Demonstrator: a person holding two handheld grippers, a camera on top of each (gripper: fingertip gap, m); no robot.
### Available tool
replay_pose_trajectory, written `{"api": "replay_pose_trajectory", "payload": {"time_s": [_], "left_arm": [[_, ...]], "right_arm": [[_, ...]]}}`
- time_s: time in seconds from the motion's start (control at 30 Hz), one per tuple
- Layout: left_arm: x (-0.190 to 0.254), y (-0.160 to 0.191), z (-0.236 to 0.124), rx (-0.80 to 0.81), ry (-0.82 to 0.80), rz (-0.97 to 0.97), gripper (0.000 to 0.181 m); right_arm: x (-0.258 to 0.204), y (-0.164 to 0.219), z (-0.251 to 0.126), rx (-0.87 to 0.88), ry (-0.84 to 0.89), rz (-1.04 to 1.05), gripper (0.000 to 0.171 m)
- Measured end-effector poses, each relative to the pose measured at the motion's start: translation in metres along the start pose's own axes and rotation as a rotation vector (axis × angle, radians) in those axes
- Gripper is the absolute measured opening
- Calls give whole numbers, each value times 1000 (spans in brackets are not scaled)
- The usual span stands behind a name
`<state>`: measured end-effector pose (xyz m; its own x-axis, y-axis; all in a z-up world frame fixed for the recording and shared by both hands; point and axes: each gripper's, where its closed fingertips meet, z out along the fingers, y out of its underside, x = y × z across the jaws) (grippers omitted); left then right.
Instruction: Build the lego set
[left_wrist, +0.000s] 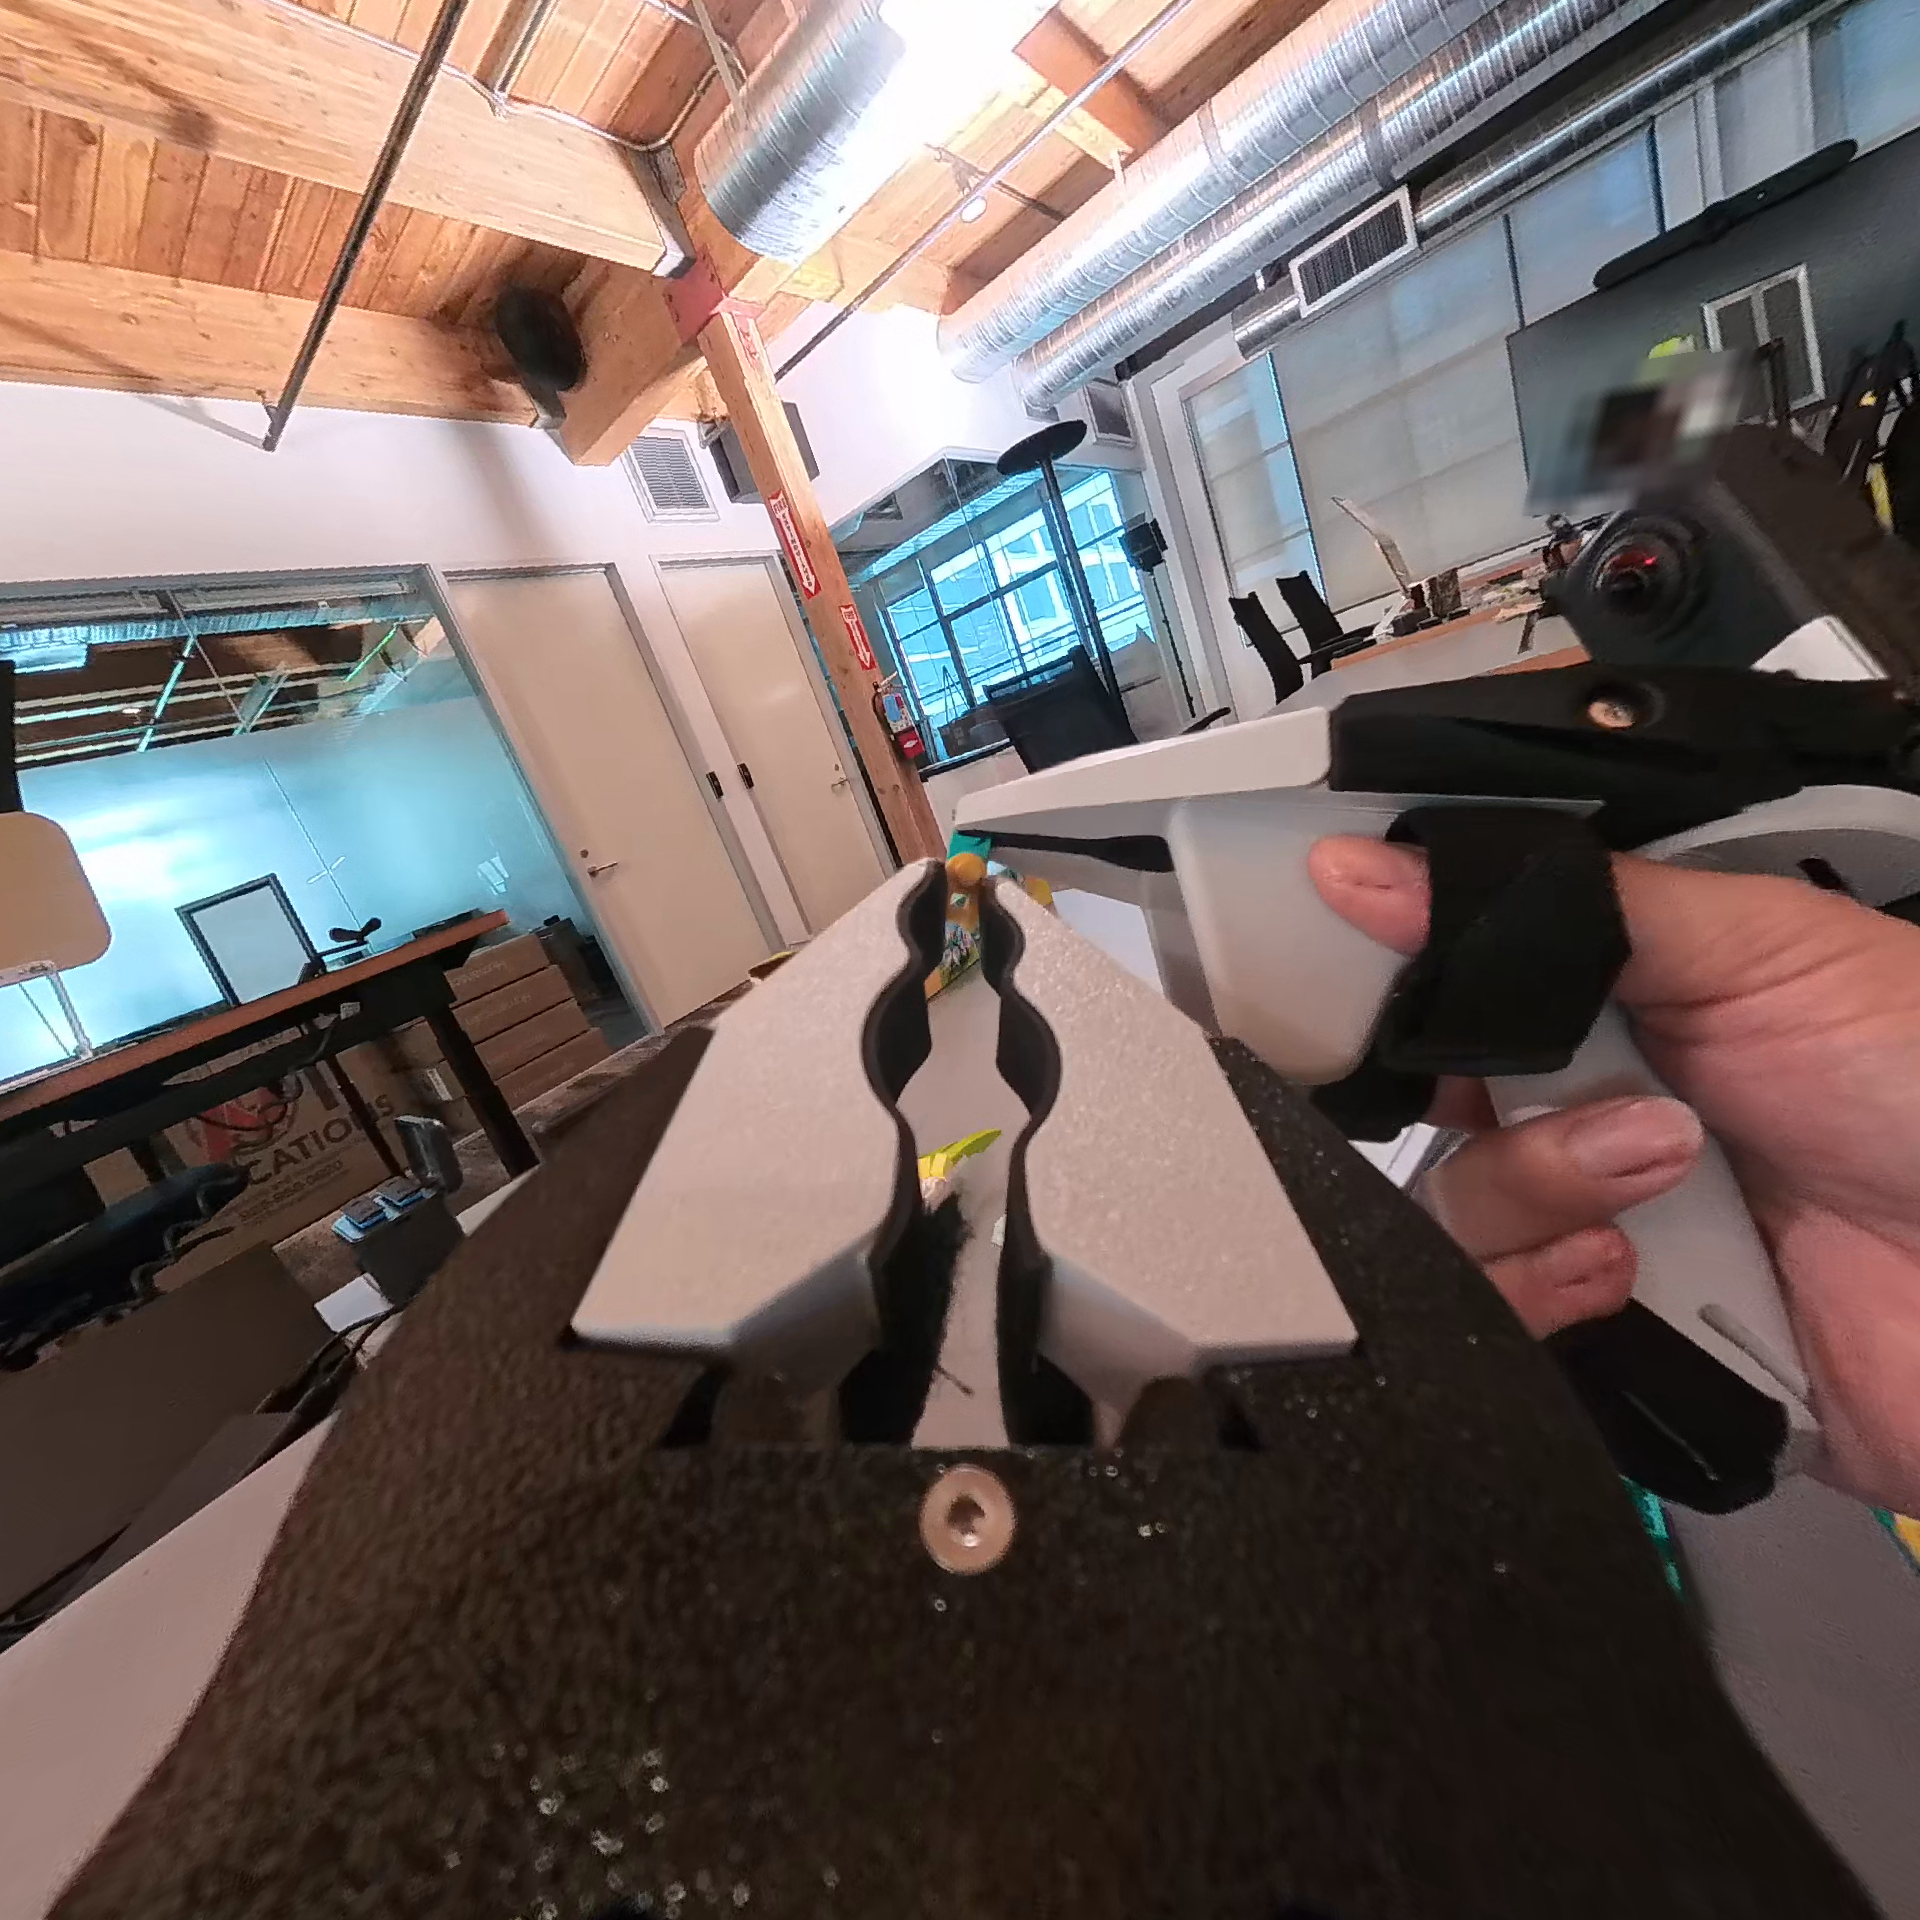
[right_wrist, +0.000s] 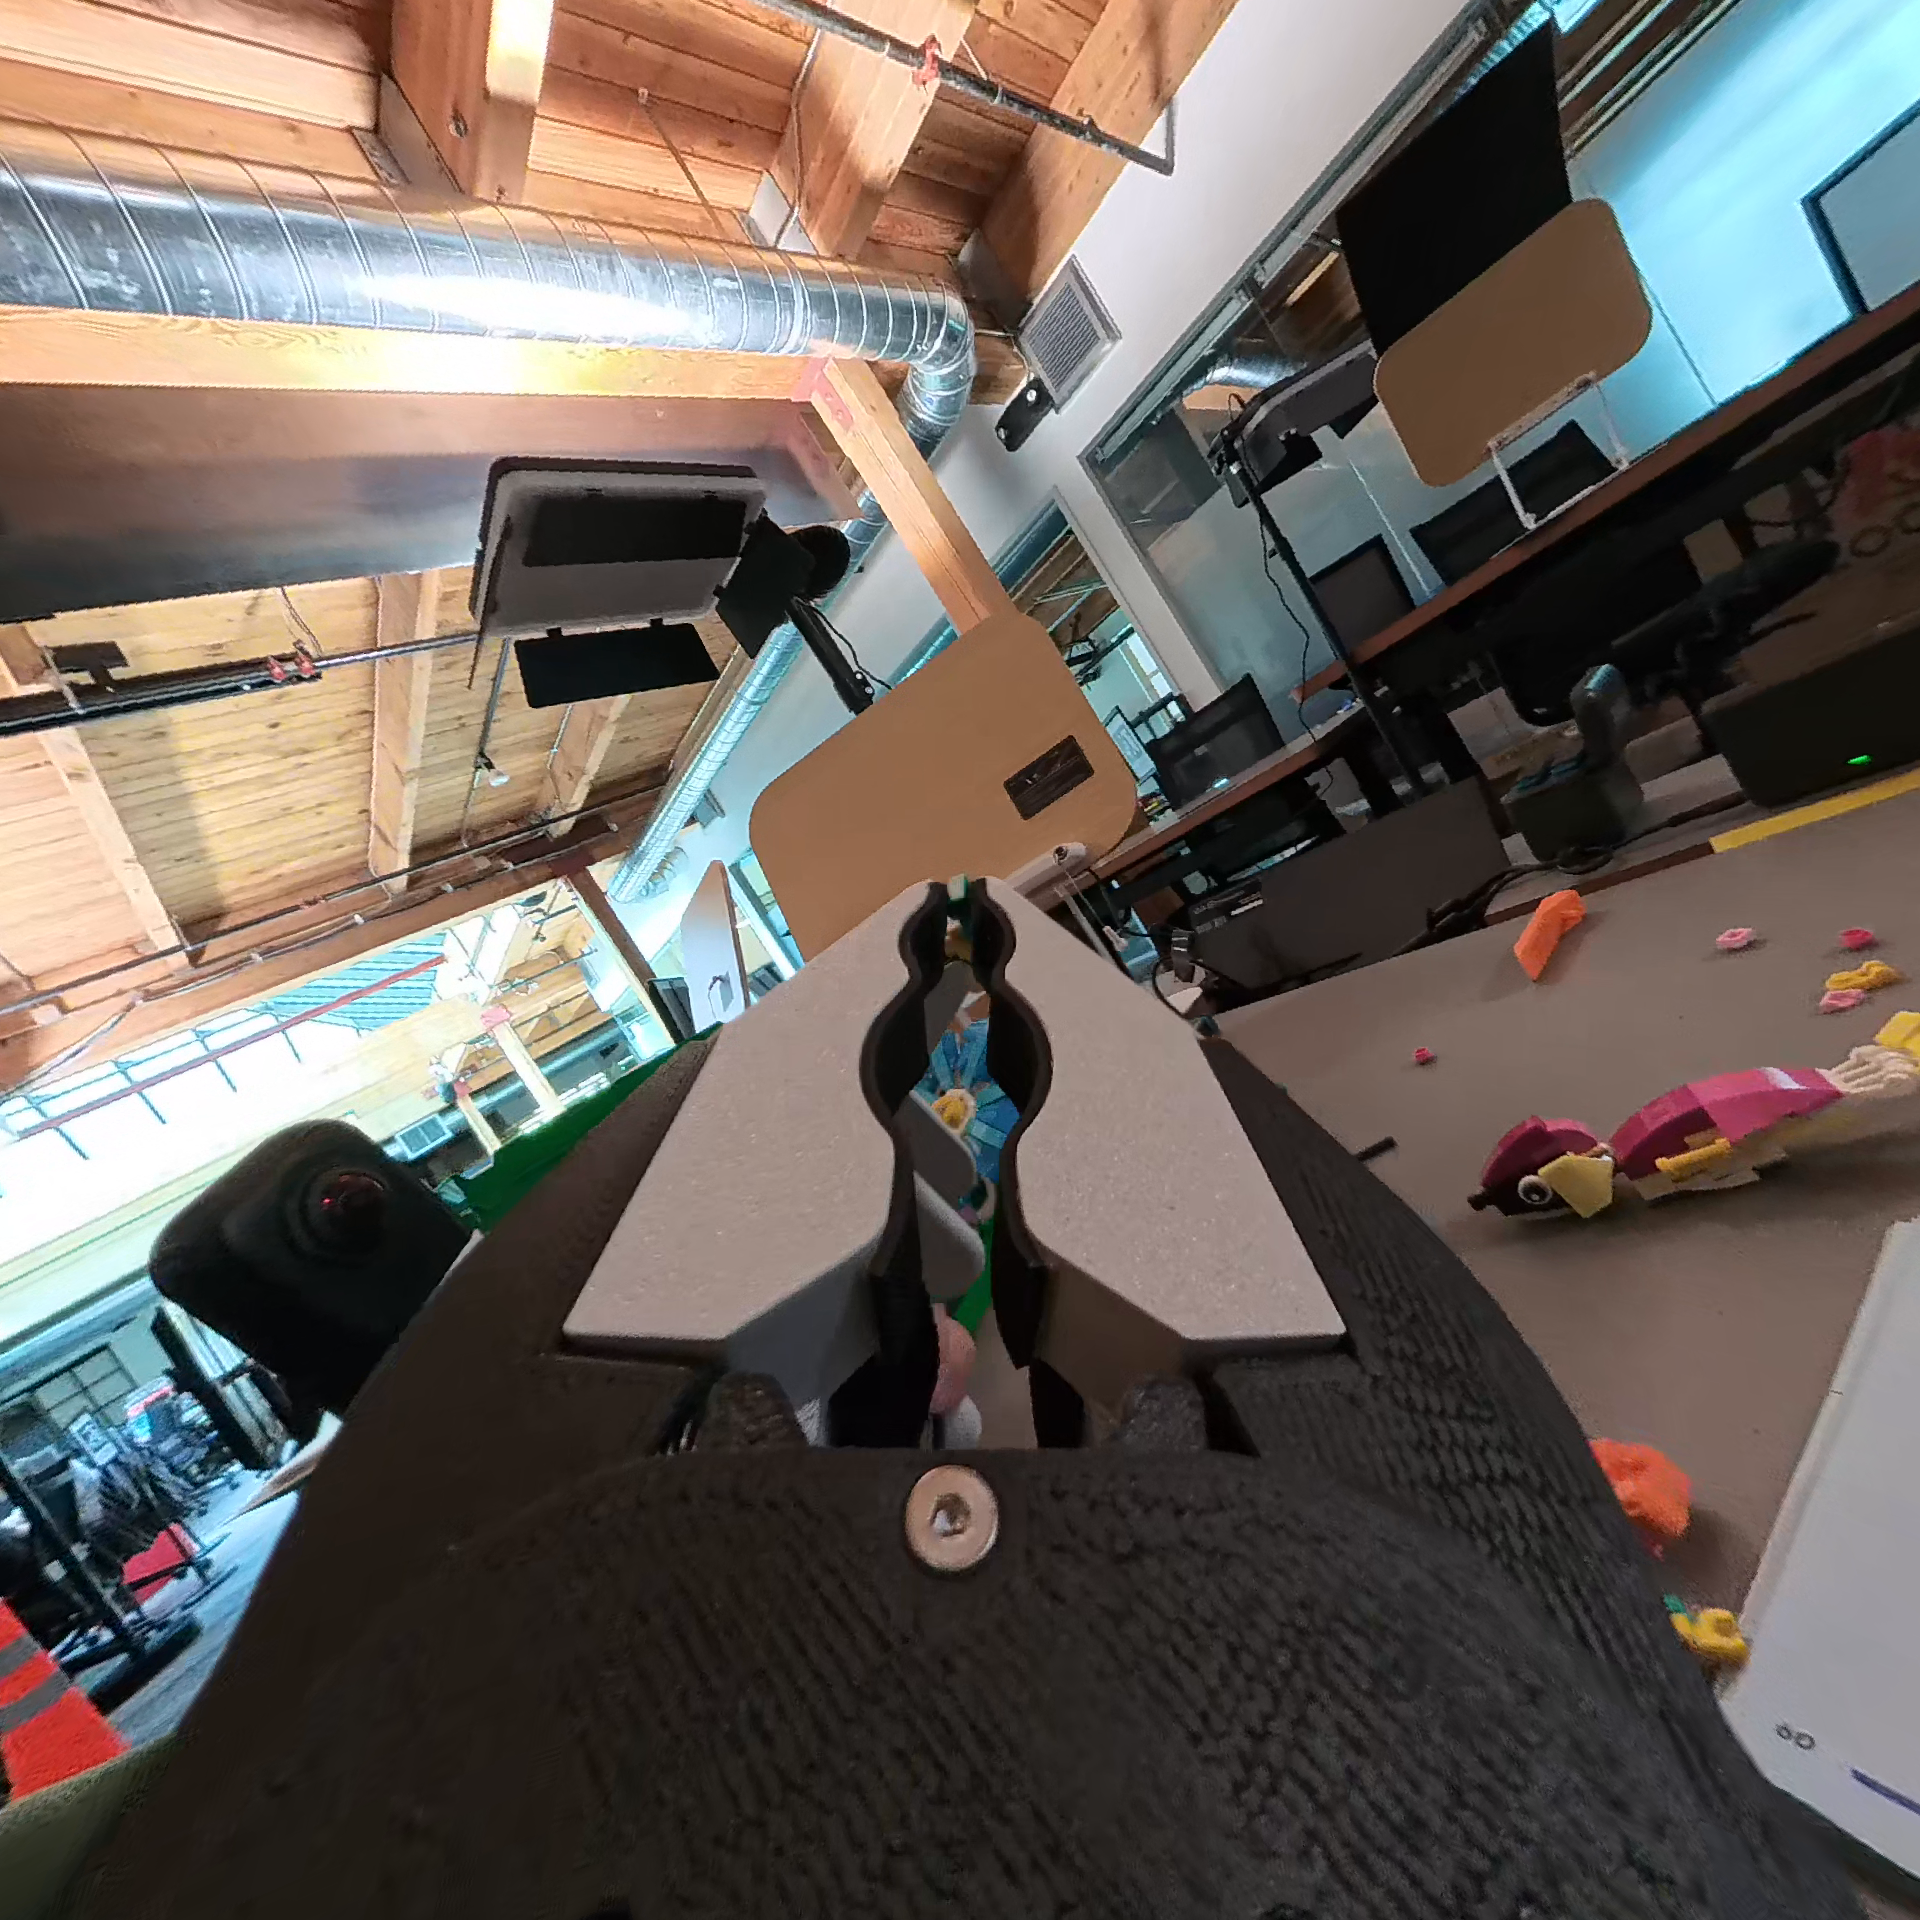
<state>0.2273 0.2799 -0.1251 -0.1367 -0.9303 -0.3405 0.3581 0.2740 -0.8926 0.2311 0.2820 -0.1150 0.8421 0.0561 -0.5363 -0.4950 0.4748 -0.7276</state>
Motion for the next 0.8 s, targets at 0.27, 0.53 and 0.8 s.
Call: {"api": "replay_pose_trajectory", "payload": {"time_s": [0.27, 0.53, 0.8], "left_arm": [[-1, 6, 1, -25, 2, -5, 3], [4, 4, 1, -18, 32, 88, 3], [16, 3, 1, -26, 66, 231, 2]], "right_arm": [[2, 4, 0, -25, -26, 61, 3], [2, 3, -5, -175, -157, 138, 3], [2, 3, -18, -295, -256, 145, 2]]}}
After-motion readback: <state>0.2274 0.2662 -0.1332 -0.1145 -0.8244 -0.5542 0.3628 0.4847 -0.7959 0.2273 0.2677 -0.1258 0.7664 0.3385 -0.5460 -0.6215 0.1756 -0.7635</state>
